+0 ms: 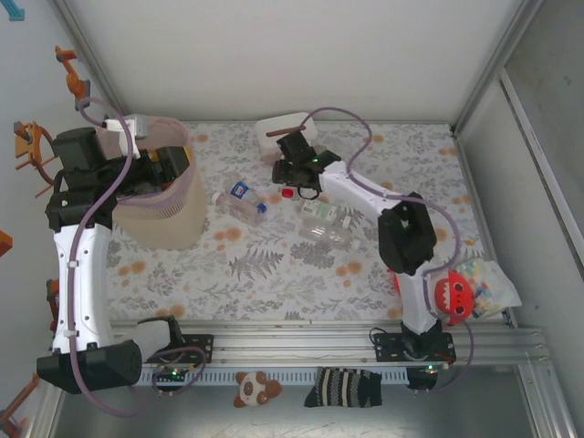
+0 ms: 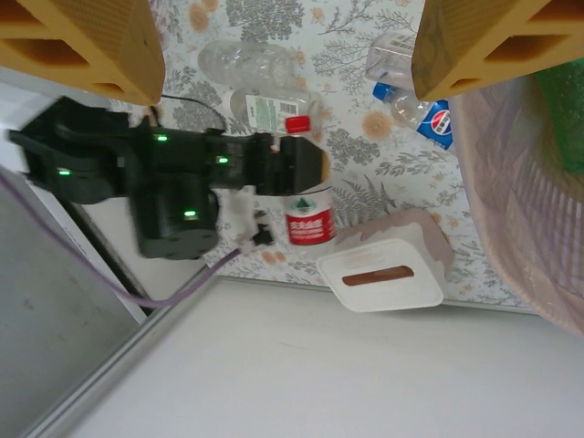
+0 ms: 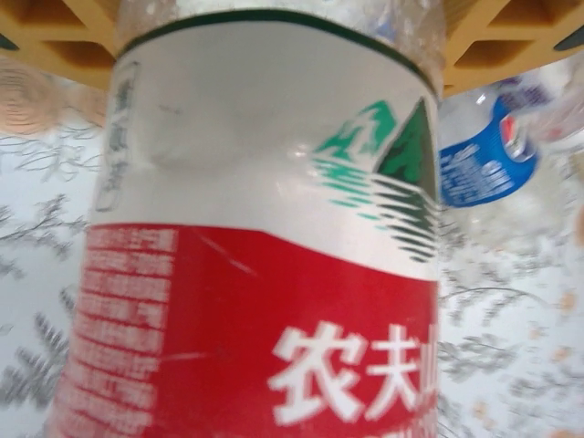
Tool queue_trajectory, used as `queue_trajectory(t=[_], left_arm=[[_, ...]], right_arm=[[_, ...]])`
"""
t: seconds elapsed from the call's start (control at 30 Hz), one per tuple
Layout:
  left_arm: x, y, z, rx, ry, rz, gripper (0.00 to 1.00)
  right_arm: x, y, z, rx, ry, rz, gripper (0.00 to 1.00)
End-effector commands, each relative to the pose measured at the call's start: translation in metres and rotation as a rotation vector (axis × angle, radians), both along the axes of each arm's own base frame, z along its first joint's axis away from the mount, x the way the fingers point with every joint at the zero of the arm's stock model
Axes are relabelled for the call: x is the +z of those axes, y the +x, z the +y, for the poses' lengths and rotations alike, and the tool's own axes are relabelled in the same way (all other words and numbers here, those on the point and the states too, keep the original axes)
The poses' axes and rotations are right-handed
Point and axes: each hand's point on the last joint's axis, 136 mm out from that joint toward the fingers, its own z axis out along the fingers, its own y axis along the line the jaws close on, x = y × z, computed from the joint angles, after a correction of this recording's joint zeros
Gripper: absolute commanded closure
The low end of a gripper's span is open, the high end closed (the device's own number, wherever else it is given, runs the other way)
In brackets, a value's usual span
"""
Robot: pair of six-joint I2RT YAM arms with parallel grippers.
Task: Put the plastic bottles in the bin
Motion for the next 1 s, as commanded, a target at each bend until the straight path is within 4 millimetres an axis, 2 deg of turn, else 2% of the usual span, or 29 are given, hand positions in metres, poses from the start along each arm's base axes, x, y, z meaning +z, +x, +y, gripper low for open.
queue_trajectory(t=[0.0, 0.27, 0.43, 0.67, 0.8, 0.97], left_arm=[[0.019, -0.007, -0.005, -0.020, -0.008, -0.054, 0.29], [0.023, -0.007, -0.011, -0.049, -0.009, -0.062, 0.29], [0.021, -0.007, -0.028, -0.108, -0.018, -0.060, 0.29], [0.028, -0.019, -0.094, -0.306, -0.091, -0.126, 0.25], [0.031, -0.016, -0.130, -0.365, -0.171, -0.137, 0.21], [0.037, -0.013, -0.168, -0.423, -0.273, -0.144, 0.16]], right_arm=[[0.036, -0.013, -0.011, 0.131, -0.069, -0.126, 0.44], [0.094, -0.051, -0.039, 0.362, -0.197, -0.328, 0.46], [0.125, -0.072, -0.047, 0.496, -0.246, -0.424, 0.46], [0.169, -0.110, -0.042, 0.637, -0.144, -0.507, 0.46], [0.197, -0.131, -0.036, 0.681, -0.020, -0.548, 0.46], [0.224, -0.147, -0.032, 0.703, 0.090, -0.592, 0.47]])
